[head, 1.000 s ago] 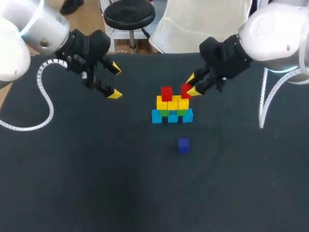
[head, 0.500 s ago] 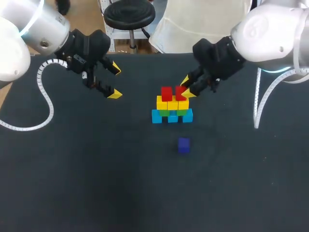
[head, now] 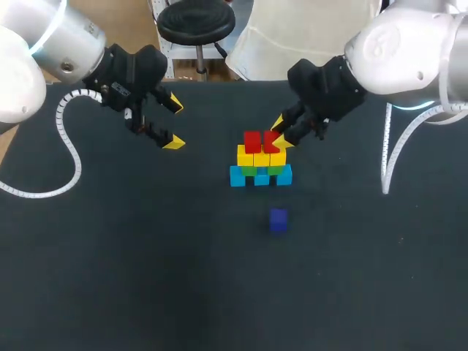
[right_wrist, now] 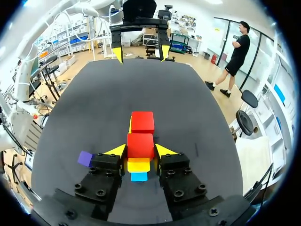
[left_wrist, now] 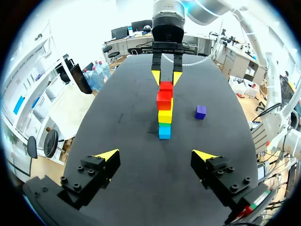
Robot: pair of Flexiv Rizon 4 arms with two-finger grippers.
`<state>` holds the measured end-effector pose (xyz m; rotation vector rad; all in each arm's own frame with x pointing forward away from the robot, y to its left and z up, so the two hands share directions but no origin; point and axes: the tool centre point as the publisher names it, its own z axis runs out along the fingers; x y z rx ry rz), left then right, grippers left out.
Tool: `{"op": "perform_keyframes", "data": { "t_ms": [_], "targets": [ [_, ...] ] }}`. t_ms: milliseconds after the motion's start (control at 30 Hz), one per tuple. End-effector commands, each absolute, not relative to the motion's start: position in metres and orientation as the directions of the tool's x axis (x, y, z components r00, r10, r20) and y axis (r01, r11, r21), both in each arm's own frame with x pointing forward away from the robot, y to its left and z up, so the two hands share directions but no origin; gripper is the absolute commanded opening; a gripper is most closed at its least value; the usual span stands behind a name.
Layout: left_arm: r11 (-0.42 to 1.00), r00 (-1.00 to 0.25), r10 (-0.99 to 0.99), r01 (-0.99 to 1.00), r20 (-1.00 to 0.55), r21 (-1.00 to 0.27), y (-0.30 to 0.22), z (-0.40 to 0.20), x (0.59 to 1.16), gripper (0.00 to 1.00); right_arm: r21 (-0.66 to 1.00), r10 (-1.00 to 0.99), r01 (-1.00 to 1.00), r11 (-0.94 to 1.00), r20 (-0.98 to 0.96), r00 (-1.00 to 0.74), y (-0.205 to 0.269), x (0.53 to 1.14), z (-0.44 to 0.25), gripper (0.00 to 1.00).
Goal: Place the blue cubes, place green cubes on the blue cubes, place the yellow cubes on the green cubes, then place the red cubes on the yellow cubes, and place purple cube on the red cubes.
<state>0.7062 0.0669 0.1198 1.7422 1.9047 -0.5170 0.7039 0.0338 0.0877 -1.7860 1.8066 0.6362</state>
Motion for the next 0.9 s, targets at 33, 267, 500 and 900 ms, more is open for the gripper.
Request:
{"op": "perform_keyframes", "data": {
  "t_ms": [33, 267, 500, 900],
  "targets": [
    [0.106, -0.05, 0.8, 0.993, -0.598, 0.059, 0.0677, 0.1191, 0.7058, 1.0, -0.027, -0.756, -0.999, 0.021, -0.655, 0.002, 0.0348, 0.7055, 0.0872, 0.0],
    [0.106, -0.05, 0.8, 0.993, -0.598, 0.059, 0.0677, 0.1191, 0.7058, 1.0, -0.028, -0.753, -0.999, 0.019, -0.658, 0.004, 0.0364, 0.706, 0.0877, 0.0],
    [0.106, -0.05, 0.8, 0.993, -0.598, 0.059, 0.0677, 0.1191, 0.7058, 1.0, -0.027, -0.752, -1.0, 0.016, -0.659, 0.006, 0.0376, 0.7061, 0.0878, 0.0],
    [0.106, -0.05, 0.8, 0.993, -0.598, 0.059, 0.0677, 0.1191, 0.7058, 1.0, -0.022, -0.752, -1.0, 0.017, -0.659, 0.002, 0.038, 0.7057, 0.0865, 0.04]
  ]
}}
